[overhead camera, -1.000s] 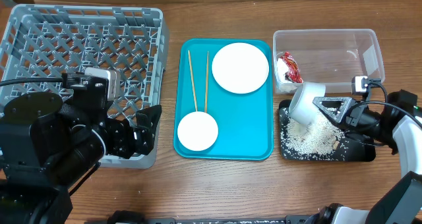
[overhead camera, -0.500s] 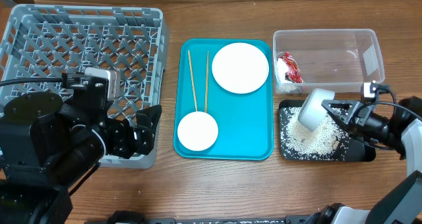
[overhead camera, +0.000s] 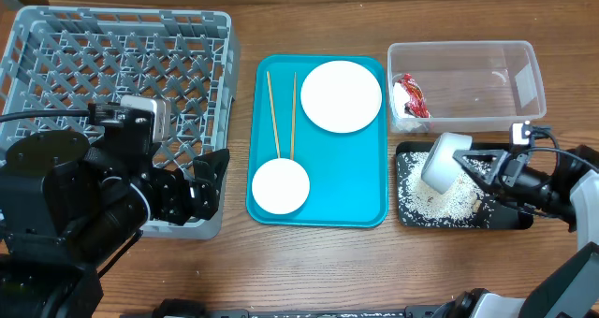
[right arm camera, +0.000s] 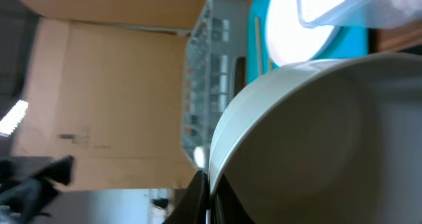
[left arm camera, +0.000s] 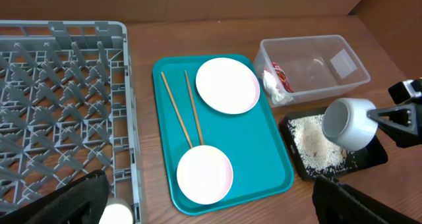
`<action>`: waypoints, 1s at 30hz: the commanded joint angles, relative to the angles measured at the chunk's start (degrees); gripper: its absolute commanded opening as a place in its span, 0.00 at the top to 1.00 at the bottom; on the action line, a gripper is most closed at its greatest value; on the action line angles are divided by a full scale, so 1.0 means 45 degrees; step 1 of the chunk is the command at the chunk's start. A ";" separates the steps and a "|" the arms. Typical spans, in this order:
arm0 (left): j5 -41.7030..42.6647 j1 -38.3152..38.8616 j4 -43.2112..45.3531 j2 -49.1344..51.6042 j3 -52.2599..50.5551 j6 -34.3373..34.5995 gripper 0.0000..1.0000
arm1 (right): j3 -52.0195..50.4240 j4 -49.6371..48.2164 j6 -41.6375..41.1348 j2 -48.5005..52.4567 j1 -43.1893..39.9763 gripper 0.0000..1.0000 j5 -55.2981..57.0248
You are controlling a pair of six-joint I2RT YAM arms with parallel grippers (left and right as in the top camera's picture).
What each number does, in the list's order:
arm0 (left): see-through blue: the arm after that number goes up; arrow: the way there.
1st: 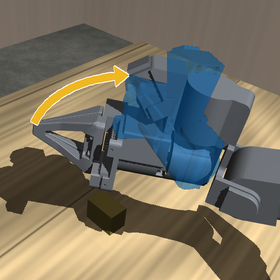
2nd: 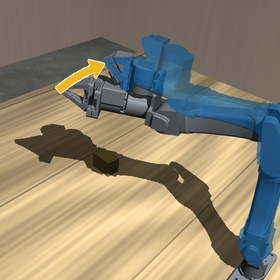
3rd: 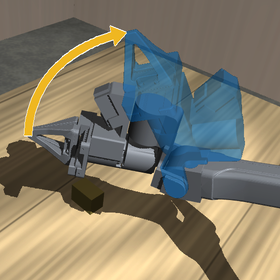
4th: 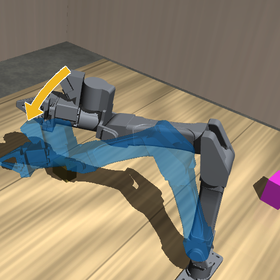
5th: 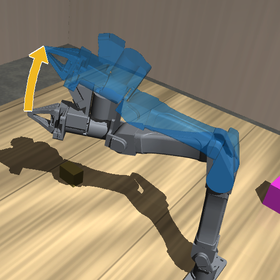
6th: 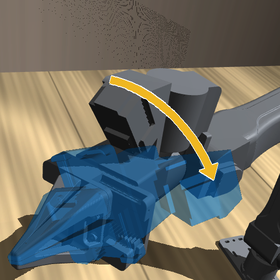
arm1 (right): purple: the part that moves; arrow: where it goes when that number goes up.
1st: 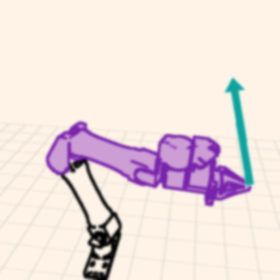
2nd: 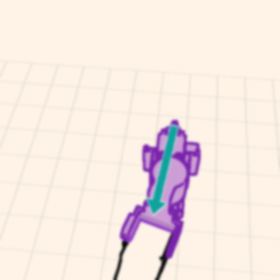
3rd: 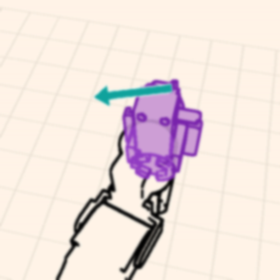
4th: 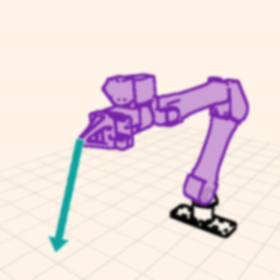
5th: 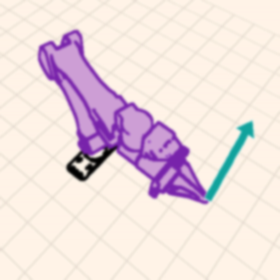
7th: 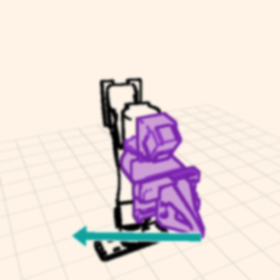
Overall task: Sort waste into correct bins and load items into the dishwasher
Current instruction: 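Set the empty grey bowl back on the teal tray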
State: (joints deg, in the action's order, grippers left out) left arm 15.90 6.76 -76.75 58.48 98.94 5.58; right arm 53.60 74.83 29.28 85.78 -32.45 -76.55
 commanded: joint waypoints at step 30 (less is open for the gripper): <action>0.0141 0.0053 0.0005 0.0005 0.0049 -0.0107 0.00 | 0.3750 -0.3871 -1.0992 0.0466 1.5203 0.96 1.6602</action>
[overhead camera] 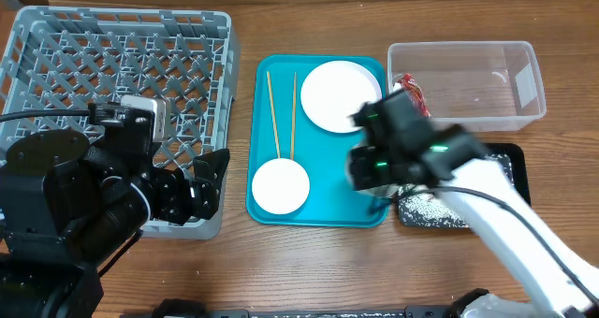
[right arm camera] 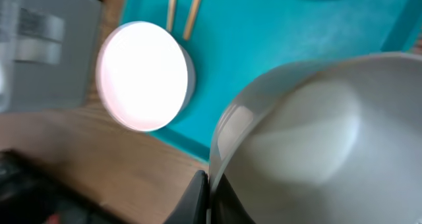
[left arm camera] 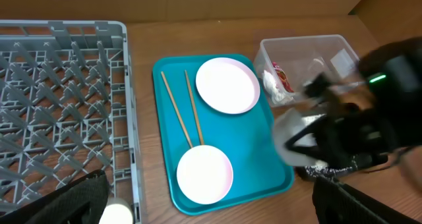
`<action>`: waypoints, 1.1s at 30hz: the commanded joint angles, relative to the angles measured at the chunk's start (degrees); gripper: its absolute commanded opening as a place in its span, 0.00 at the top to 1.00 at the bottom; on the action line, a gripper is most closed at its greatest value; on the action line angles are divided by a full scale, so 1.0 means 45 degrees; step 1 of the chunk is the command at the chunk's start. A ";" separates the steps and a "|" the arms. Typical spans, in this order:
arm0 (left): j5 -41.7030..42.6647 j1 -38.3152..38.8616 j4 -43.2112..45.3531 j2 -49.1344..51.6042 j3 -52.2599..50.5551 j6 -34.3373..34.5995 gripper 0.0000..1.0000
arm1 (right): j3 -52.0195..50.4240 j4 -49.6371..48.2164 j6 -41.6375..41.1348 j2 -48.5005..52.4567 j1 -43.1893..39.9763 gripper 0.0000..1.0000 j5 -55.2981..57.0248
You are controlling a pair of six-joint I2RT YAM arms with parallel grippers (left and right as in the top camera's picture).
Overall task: Sort waste into correct bins and load items into the dishwasher
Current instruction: 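Set the empty grey bowl back on the teal tray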
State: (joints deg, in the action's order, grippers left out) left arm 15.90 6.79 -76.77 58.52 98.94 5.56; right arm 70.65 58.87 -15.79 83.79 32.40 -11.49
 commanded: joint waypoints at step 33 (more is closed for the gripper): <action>0.0141 0.0049 0.0010 -0.0005 0.0049 -0.0102 0.00 | 0.2404 -0.0199 -0.0243 -0.1569 0.1098 0.00 0.5377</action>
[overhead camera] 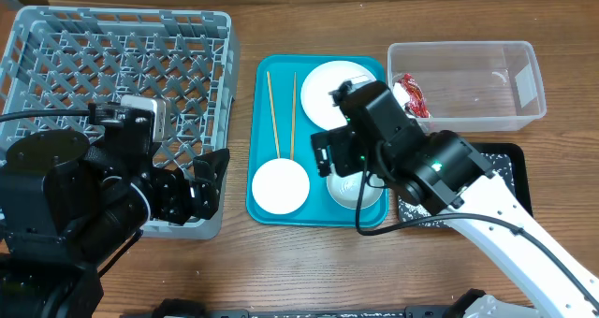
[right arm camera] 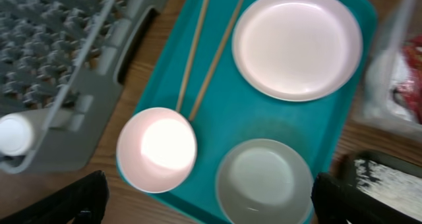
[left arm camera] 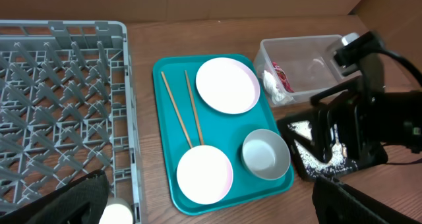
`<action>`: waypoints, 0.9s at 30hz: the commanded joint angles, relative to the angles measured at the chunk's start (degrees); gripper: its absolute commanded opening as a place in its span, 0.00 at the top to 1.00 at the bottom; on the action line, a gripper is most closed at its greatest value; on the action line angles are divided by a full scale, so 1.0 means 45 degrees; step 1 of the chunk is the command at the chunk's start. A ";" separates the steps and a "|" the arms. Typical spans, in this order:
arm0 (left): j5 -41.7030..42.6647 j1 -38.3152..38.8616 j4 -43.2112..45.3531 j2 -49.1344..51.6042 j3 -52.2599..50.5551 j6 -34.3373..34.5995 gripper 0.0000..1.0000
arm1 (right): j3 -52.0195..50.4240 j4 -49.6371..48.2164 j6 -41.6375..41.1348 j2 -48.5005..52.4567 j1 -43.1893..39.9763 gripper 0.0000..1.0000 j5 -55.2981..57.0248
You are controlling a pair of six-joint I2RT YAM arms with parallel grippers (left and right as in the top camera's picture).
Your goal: Sort waste into correct bins and load items into the dishwasher
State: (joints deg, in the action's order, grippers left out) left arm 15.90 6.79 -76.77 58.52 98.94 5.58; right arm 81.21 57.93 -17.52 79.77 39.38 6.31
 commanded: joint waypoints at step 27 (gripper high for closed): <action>0.0141 0.0049 0.0010 -0.0005 0.0049 -0.0102 0.00 | -0.9403 -0.3944 0.4522 -1.3095 -0.9923 0.00 -0.2123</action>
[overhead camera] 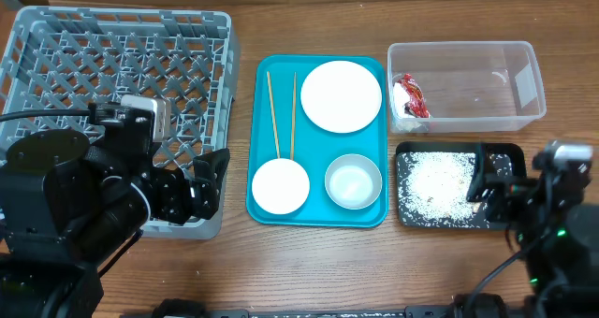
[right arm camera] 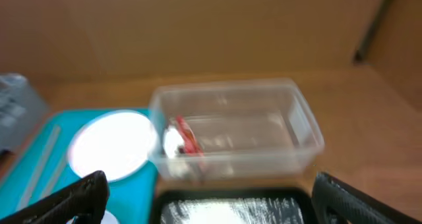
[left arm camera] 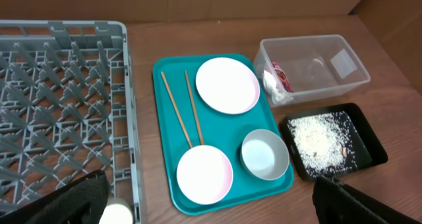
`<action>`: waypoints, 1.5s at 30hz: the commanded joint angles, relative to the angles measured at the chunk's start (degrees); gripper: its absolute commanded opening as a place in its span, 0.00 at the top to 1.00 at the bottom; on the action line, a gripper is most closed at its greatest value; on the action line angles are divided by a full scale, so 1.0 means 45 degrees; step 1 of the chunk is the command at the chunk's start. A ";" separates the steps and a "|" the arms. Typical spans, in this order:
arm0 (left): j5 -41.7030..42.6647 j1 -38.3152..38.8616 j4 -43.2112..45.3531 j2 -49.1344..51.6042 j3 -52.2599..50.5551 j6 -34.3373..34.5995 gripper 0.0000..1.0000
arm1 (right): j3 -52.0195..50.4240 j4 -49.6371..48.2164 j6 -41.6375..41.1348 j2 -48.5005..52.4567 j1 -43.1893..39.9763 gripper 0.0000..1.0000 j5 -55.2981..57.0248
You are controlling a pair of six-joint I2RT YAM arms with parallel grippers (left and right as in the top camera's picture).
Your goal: Sort waste into correct bins and load items into the dishwasher
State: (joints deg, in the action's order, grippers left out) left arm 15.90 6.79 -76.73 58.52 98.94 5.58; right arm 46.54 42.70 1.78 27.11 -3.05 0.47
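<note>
A teal tray carries two chopsticks, a large white plate, a small white dish and an empty grey bowl, which stands upright at the tray's front right. My right gripper sits open and empty at the front right, over the near edge of the black tray of rice. My left gripper is open and empty at the front right corner of the grey dish rack. In the left wrist view the bowl shows beside the dish.
A clear bin at the back right holds a red wrapper and white scraps. A white round object lies at the rack's near corner. The rack fills the left side, and the table edge runs along the front.
My right arm was over the teal tray above the grey bowl; now it is at the front right by the black tray. The bowl stays on the teal tray. The left arm has not moved.
My right gripper held the grey bowl tipped over the black tray of rice. Then it held the bowl over the teal tray's front right. Then the bowl stood on that tray with the gripper open above it. Now the arm is back at the right.
</note>
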 commanded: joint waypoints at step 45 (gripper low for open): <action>0.0141 0.0049 0.0000 -0.0005 0.0049 -0.0102 0.00 | -1.0244 -0.8665 0.0189 -0.5989 -0.0680 0.00 -0.2127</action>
State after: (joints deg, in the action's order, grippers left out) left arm 15.90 6.79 -76.77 58.52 98.94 5.58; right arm 1.06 4.10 2.59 0.80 -5.96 -8.86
